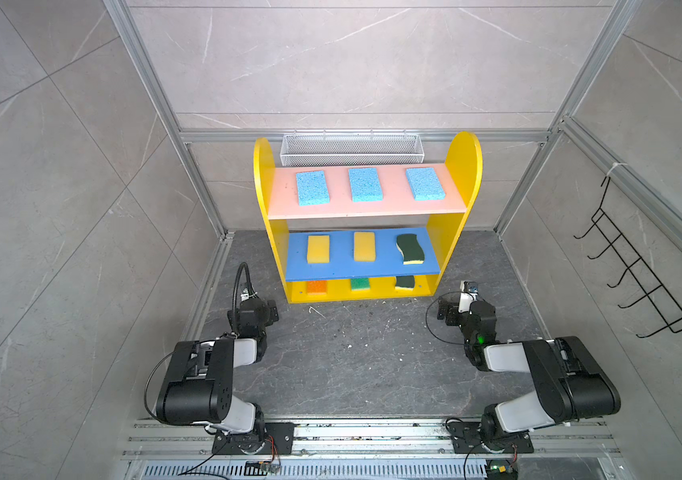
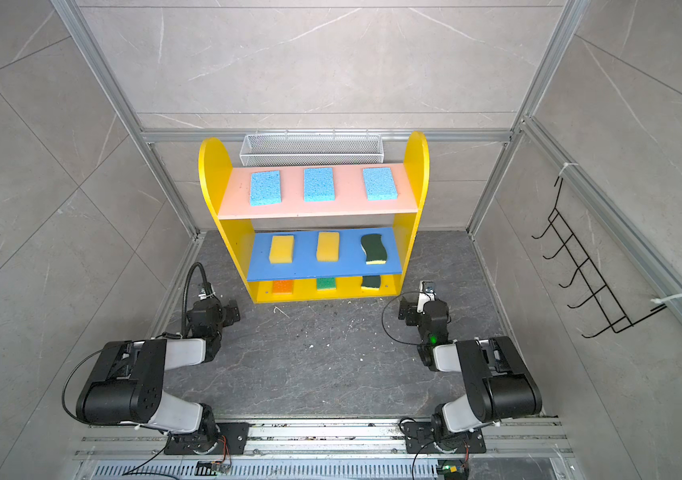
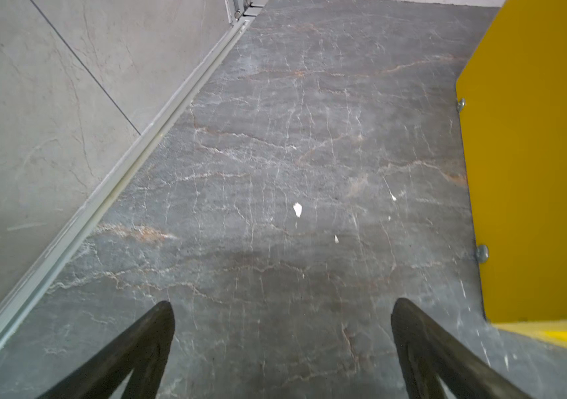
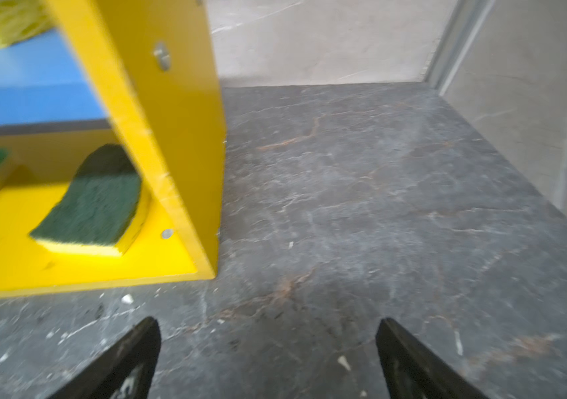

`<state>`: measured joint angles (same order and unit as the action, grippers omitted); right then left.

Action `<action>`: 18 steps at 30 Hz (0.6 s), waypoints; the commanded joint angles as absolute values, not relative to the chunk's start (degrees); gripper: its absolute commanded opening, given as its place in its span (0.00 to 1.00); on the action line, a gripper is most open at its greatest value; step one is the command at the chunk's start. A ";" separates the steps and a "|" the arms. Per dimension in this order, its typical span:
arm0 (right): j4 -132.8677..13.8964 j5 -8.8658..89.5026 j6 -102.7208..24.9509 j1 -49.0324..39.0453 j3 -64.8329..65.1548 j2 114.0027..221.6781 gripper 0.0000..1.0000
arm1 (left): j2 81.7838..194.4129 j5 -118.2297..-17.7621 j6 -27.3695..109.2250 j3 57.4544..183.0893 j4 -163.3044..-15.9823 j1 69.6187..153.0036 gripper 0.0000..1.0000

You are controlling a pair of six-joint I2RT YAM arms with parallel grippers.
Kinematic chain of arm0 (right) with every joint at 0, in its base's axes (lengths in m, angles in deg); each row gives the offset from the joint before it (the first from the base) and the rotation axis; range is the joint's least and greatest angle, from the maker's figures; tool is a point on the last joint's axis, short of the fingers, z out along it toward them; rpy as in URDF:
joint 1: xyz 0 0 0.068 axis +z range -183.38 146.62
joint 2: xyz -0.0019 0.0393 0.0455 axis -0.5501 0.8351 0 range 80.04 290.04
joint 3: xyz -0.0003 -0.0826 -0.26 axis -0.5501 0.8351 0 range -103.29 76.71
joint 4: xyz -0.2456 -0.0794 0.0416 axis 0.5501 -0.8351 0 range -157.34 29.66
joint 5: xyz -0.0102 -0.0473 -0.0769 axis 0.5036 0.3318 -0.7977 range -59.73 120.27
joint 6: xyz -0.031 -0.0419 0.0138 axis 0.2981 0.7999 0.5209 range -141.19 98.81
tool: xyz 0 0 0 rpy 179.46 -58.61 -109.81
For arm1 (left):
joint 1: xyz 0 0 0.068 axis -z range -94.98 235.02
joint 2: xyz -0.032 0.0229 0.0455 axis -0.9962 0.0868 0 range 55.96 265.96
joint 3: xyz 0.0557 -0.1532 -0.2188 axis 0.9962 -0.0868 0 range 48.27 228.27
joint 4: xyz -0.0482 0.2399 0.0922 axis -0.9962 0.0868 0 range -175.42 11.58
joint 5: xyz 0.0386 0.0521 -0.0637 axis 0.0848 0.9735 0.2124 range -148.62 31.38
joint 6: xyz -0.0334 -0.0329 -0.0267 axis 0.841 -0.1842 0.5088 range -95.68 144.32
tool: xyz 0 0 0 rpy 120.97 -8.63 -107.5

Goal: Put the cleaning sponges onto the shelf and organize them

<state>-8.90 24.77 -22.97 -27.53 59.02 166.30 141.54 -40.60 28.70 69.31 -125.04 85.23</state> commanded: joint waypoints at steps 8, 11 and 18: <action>-9.71 22.88 -21.61 -27.25 56.42 166.79 0.99 | 142.40 -43.35 25.83 67.78 -137.15 85.03 1.00; -9.71 22.88 -21.58 -27.27 56.42 166.78 0.99 | 142.15 -43.32 25.86 67.79 -136.66 85.06 1.00; -9.71 22.87 -21.60 -27.26 56.41 166.68 0.99 | 141.98 -43.60 26.03 67.87 -136.25 85.05 1.00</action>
<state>-9.29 23.65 -22.42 -27.44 57.47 166.30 142.45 -42.72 27.28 66.69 -133.13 85.25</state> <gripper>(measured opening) 0.991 0.999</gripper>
